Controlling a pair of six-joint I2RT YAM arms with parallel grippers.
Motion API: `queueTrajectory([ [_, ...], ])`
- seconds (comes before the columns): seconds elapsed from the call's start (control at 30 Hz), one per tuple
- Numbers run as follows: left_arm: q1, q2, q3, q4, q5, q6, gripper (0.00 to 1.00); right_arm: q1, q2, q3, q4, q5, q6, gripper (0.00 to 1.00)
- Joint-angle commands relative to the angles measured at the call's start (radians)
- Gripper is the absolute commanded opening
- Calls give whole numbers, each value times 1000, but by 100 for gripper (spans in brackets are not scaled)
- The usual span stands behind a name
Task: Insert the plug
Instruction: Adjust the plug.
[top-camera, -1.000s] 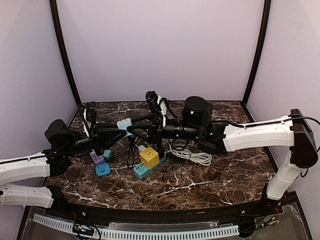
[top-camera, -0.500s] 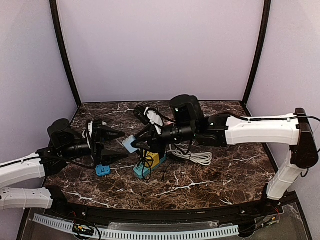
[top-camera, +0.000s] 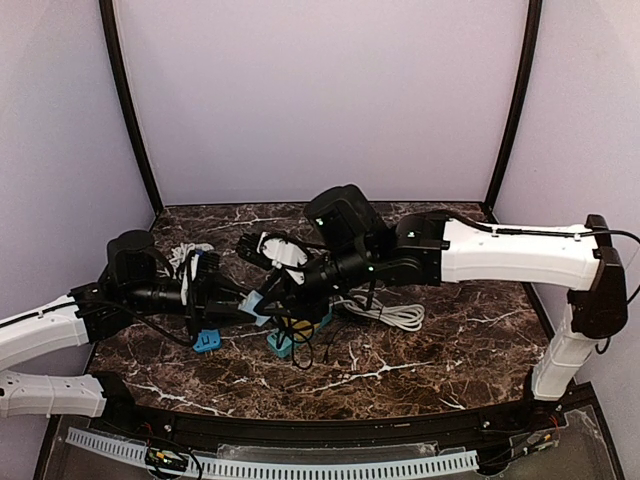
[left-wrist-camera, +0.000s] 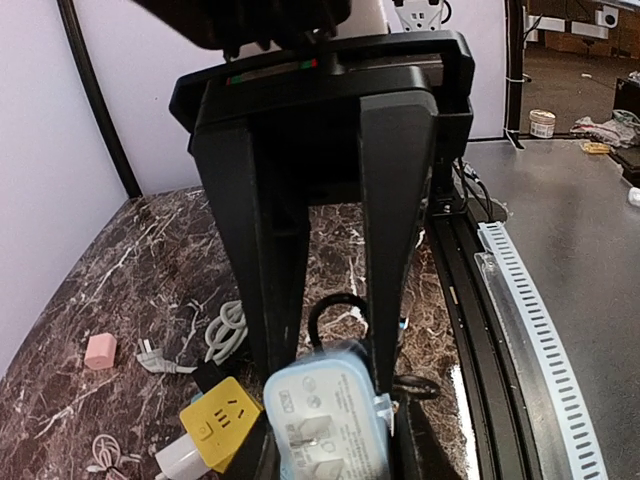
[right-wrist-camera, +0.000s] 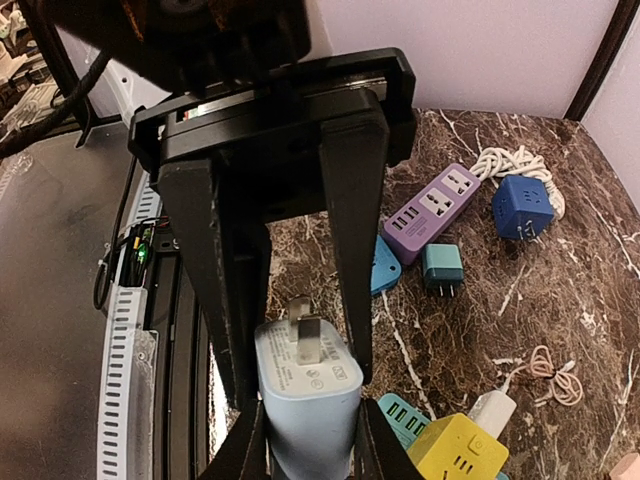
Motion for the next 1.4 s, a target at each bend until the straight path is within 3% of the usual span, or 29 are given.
queueTrajectory([
  [0.0,5,-1,28,-45,27,16,20,7,9,43,-15,24,-28,0],
  [0.03,4,-1,29,-50,27,20,10,6,9,43,-15,24,-30,0],
  [0.1,4,0,27,-55,29,27,2,5,9,47,-13,24,-31,0],
  [0.37,4,2,20,-32,38,29,1,6,6,44,3,35,-38,0],
  [0.4,4,0,16,-22,28,19,1,6,0,33,12,44,-36,9],
  [0.47,4,-4,7,32,2,-34,1,7,-30,-16,77,63,-32,43],
  [0.57,5,-9,-4,198,-57,-180,1,4,-127,-196,309,95,-4,64],
  [0.7,7,14,-20,393,-89,-365,1,-4,-251,-451,768,74,84,81],
  [0.97,-2,52,-54,674,-88,-580,1,-43,-258,-624,1231,46,285,84],
  [1.37,-15,53,-54,720,-112,-643,1,-62,-134,-571,1332,-3,414,78],
])
